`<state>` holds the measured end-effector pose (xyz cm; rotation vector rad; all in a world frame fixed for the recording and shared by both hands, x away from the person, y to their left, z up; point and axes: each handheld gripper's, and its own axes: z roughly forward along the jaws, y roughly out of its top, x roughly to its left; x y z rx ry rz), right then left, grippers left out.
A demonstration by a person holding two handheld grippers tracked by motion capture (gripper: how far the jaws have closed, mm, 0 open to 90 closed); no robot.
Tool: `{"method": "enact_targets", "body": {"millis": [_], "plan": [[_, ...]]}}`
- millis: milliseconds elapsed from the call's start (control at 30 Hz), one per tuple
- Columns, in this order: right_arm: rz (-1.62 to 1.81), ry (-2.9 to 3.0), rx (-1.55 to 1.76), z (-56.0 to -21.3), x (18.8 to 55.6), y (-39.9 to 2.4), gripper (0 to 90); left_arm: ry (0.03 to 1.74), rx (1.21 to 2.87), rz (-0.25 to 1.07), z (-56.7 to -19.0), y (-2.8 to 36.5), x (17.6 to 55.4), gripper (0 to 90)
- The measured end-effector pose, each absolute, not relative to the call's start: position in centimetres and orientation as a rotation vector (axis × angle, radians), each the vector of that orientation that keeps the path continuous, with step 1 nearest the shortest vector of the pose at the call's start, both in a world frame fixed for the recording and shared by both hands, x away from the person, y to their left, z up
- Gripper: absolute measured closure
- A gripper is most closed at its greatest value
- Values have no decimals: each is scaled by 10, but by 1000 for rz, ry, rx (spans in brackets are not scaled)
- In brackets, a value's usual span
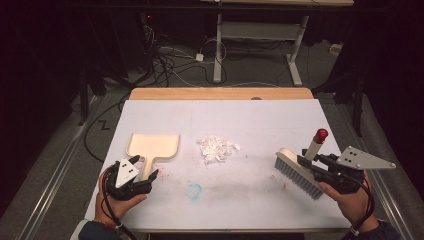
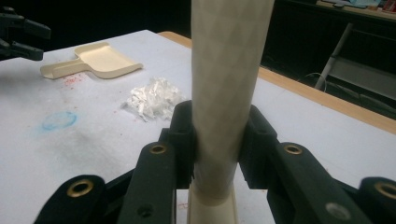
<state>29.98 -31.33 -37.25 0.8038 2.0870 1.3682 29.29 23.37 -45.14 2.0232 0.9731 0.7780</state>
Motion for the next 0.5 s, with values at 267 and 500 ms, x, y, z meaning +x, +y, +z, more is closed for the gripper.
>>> {"method": "enact_targets", "body": {"millis": [267,500], "plan": [[1350,2076,799,-373,303,-313,712,1024,2025,743,-455,234,293,245],[1335,2091,800,-377,310,-309,712,1050,2026,720,-456,236,292,236]]}}
